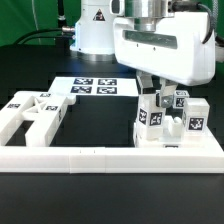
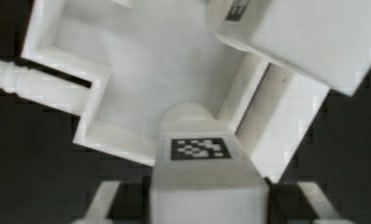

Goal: Assemble chair

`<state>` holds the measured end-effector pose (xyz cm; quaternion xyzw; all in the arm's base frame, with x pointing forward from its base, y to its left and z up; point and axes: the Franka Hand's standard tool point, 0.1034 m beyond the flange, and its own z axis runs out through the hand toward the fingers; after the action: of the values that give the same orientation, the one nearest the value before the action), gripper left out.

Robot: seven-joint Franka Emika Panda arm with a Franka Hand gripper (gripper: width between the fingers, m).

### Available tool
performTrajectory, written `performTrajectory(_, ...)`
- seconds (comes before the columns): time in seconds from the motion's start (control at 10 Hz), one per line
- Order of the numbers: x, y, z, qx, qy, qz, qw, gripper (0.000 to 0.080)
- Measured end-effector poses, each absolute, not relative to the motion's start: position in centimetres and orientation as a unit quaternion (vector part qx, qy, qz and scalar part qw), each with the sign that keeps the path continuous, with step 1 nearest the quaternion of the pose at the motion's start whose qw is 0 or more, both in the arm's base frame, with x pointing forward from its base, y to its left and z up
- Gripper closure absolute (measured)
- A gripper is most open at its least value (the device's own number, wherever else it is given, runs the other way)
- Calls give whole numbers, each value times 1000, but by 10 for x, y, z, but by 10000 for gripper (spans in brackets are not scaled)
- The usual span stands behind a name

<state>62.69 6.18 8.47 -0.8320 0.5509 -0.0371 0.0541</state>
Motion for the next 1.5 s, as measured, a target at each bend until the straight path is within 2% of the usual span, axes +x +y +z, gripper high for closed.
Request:
performTrajectory(0.1, 627, 62, 84, -842, 535, -38, 53, 420)
performTrajectory(0.2, 627, 60, 85, -861, 505, -40, 51, 420)
performTrajectory(0.3, 627, 59, 85, -881, 468, -42, 50, 242)
performTrajectory(0.4, 628, 57, 84, -897, 436, -44, 48, 179)
performTrajectory(0.7, 627, 54, 83, -946, 316, -50, 41, 151)
performTrajectory(1.5, 627, 58, 82, -997, 53, -58, 25, 150)
